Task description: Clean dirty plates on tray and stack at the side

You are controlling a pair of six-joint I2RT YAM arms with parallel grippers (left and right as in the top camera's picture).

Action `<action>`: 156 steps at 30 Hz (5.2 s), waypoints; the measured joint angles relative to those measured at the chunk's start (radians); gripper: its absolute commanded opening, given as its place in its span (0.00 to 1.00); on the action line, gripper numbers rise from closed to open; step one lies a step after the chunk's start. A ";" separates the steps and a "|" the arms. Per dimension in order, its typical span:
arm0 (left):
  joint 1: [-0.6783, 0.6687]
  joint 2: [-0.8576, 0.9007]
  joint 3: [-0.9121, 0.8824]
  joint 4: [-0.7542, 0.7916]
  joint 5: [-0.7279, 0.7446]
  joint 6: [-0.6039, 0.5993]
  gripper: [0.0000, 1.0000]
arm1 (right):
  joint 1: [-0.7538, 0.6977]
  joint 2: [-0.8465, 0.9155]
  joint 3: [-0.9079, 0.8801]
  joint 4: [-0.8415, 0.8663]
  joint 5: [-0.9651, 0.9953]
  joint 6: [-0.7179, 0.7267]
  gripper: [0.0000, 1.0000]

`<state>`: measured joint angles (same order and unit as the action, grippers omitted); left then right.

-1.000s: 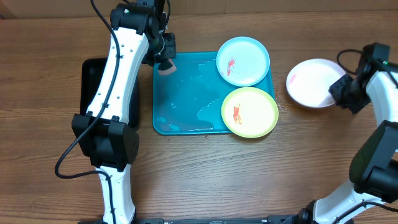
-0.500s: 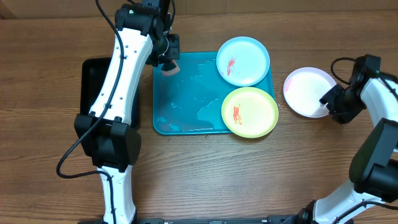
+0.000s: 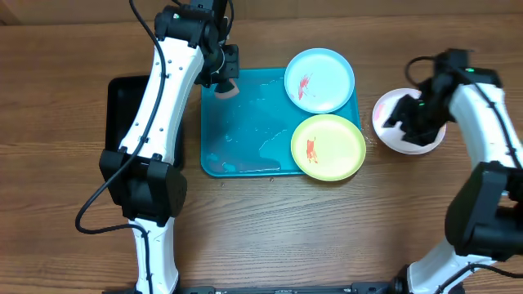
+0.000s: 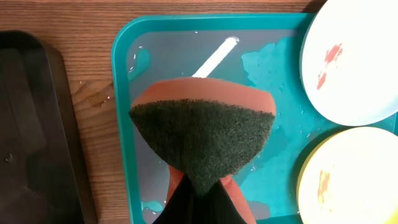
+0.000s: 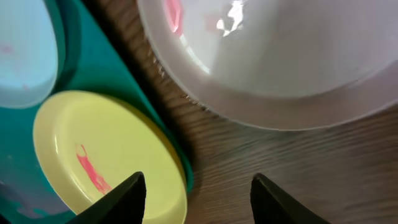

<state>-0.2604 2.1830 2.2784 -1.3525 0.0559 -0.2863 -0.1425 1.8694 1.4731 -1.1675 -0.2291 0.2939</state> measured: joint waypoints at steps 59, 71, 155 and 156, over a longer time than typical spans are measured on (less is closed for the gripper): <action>-0.002 0.000 0.000 -0.001 0.000 0.000 0.04 | 0.506 0.000 -0.080 0.238 0.060 0.124 0.04; -0.002 0.000 0.000 -0.001 -0.007 0.000 0.04 | 0.580 0.125 -0.080 0.383 0.071 0.226 0.04; -0.052 -0.027 -0.716 0.500 0.217 0.219 0.04 | 0.575 0.195 -0.074 0.509 -0.039 0.264 0.04; -0.052 -0.028 -0.716 0.526 0.182 0.170 0.04 | 0.575 0.197 -0.072 0.512 -0.041 0.265 0.04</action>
<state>-0.3126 2.1551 1.5623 -0.8268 0.2382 -0.1162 0.4320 2.0663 1.4010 -0.6556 -0.2699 0.5587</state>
